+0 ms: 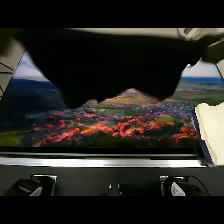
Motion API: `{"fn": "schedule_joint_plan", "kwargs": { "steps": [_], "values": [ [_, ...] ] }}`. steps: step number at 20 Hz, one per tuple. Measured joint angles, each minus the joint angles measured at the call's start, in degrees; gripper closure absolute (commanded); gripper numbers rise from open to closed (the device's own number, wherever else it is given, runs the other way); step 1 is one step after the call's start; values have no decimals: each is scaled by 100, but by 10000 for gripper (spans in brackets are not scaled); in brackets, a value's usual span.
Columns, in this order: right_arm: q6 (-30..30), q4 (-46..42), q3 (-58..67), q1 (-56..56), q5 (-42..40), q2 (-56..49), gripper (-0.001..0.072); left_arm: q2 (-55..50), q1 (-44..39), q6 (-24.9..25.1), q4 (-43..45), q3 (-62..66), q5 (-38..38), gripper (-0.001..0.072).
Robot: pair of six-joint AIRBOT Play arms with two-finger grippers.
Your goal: Fold the shirts.
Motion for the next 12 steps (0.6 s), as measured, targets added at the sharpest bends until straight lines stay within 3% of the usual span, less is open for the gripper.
{"fn": "schedule_joint_plan", "kwargs": {
  "steps": [5,10,12],
  "values": [
    [35,-254,264,0,-481,1764,690,859,138,-26,247,671,221,678],
    [260,-601,319,0,-302,2186,690,1010,168,90,748,811,33,678],
    [485,-789,332,2,127,2048,690,892,175,-258,1244,811,-393,678]
  ]
}}
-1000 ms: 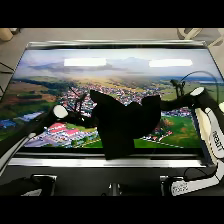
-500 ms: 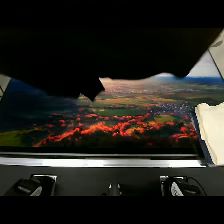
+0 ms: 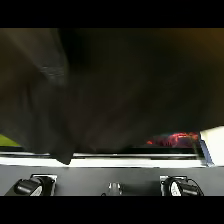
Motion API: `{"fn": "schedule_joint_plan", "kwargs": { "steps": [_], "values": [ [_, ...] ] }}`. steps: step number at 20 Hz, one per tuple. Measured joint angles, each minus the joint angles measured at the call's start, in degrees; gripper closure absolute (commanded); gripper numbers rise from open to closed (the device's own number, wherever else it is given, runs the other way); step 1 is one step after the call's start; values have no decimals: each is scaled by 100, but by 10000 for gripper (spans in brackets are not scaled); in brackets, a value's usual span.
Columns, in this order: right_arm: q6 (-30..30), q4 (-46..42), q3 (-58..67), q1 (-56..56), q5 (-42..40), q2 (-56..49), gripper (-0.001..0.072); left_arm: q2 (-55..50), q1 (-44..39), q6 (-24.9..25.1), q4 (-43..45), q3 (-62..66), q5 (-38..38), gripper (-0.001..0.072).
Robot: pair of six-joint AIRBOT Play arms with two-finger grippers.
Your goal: Fold the shirts.
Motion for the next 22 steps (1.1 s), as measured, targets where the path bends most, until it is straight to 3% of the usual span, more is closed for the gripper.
{"fn": "schedule_joint_plan", "kwargs": {
  "steps": [4,7,10,17,18,19,20,21,22],
  "values": [
    [352,-273,-170,2,1447,-962,690,-520,4,-557,931,-398,-1167,678],
    [428,-352,-638,4,1888,-2065,690,-1104,20,-754,1266,-1187,-1482,677],
    [439,-114,-1062,7,1532,-3342,689,-1945,125,-1047,1434,-1906,-1292,678],
    [531,1578,-1300,142,59,-5410,687,-3967,470,-1434,1084,-2164,-767,677],
    [535,1674,-1307,216,-76,-5574,648,-4155,485,-1449,951,-2164,-741,676],
    [542,1722,-1311,299,-181,-5718,495,-4339,501,-1458,782,-2162,-719,616],
    [538,1735,-1316,367,-262,-5836,313,-4483,511,-1469,632,-2162,-723,317],
    [529,1790,-1307,387,-299,-5908,207,-4603,535,-1469,470,-2157,-739,43],
    [516,1808,-1279,378,-258,-5939,154,-4682,577,-1425,321,-2124,-839,29]
  ]
}}
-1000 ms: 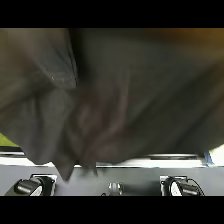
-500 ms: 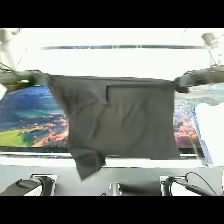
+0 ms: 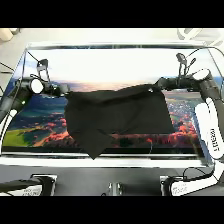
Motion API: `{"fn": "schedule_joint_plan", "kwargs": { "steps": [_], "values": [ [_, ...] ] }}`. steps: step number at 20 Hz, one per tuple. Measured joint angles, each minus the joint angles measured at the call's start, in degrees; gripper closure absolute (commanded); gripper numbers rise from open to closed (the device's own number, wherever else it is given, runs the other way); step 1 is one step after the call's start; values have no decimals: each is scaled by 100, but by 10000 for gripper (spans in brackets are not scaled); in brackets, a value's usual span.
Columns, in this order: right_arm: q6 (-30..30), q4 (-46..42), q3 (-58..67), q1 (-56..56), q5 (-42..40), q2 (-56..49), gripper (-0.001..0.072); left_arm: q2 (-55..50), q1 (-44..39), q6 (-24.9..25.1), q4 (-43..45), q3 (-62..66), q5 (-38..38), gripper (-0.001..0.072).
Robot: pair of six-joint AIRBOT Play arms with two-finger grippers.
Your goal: Fold the shirts.
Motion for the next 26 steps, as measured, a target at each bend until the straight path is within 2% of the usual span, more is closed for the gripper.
{"fn": "schedule_joint_plan", "kwargs": {
  "steps": [1,2,3,4,5,6,8,11,14,16,20,22,23,24,25,26],
  "values": [
    [-50,11,42,-59,157,-7,106,-63,81,111,-140,61,-216,30],
    [-107,-22,76,-173,365,15,90,-103,190,275,-247,129,-520,35],
    [-181,-175,109,-350,627,66,93,-127,348,503,-275,181,-927,68],
    [-227,-356,129,-535,973,114,103,-129,498,761,-299,197,-1331,131],
    [-284,-623,138,-756,1451,155,104,-101,671,1032,-365,149,-1753,131],
    [-354,-876,125,-964,1943,184,153,-24,822,1261,-431,0,-2120,131],
    [-413,-1246,-37,-1408,2610,267,172,232,1078,1635,-743,-562,-2428,130],
    [-520,-1499,-514,-1788,3150,411,177,649,1261,2085,-1537,-1733,-2321,131],
    [-592,-1620,-960,-1921,3353,476,177,833,1290,2326,-2133,-2675,-1742,132],
    [-645,-1698,-1196,-1952,3447,494,177,859,1217,2435,-2382,-3036,-1427,193],
    [-688,-1871,-1495,-1978,3458,516,139,881,1027,2531,-2667,-3318,-881,212],
    [-693,-1941,-1624,-1993,3375,514,107,846,931,2529,-2785,-3370,-599,331],
    [-697,-1943,-1703,-1987,3305,514,76,828,896,2522,-2796,-3388,-498,342],
    [-706,-1947,-1784,-1980,3206,514,76,802,850,2476,-2826,-3394,-367,545],
    [-708,-1958,-1882,-1987,3119,514,77,763,817,2439,-2828,-3405,-236,678],
    [-713,-1958,-1985,-1993,2994,514,77,728,798,2400,-2852,-3412,-184,676]
  ]
}}
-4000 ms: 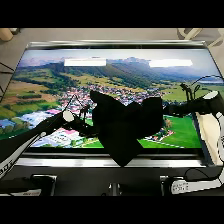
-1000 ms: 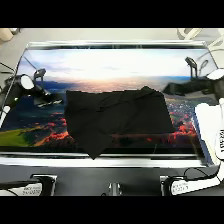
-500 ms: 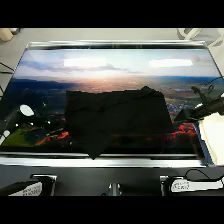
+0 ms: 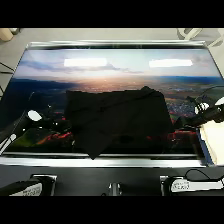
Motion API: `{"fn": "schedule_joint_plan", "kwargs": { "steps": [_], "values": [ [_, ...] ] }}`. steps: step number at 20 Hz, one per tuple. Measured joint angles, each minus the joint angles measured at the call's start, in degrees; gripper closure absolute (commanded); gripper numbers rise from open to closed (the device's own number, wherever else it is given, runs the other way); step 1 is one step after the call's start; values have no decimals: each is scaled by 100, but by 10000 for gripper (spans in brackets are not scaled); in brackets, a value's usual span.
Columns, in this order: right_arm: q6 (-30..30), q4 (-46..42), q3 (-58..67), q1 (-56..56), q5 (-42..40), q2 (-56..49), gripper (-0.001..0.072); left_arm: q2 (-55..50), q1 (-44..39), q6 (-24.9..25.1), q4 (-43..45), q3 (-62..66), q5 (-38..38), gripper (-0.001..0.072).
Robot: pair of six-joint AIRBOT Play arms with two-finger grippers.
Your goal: Fold the shirts.
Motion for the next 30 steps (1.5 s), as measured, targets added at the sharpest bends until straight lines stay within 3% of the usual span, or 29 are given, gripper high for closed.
{"fn": "schedule_joint_plan", "kwargs": {
  "steps": [3,6,7,9,10,15,19,24,30],
  "values": [
    [-15,144,-286,7,-341,-20,95,-7,-44,-66,-11,-4,85,677],
    [-11,426,-442,0,-566,-96,167,81,-66,-94,55,-4,186,677],
    [-11,555,-466,20,-638,-140,262,133,-61,-94,103,-4,208,676],
    [-17,682,-498,107,-903,-249,622,256,-59,-101,44,2,208,677],
    [-15,673,-516,151,-975,-291,686,326,-61,-101,44,4,190,678],
    [-258,741,-24,256,-461,-146,690,1029,-28,-96,417,623,79,680],
    [-275,1172,1248,278,-238,774,690,1987,-24,-94,986,2385,-33,679],
    [-232,1836,3407,282,-1143,2621,690,2933,-22,-98,1526,5195,332,679],
    [-136,1128,4332,280,-1703,4389,690,3582,-20,-459,1696,6487,337,679]
  ]
}}
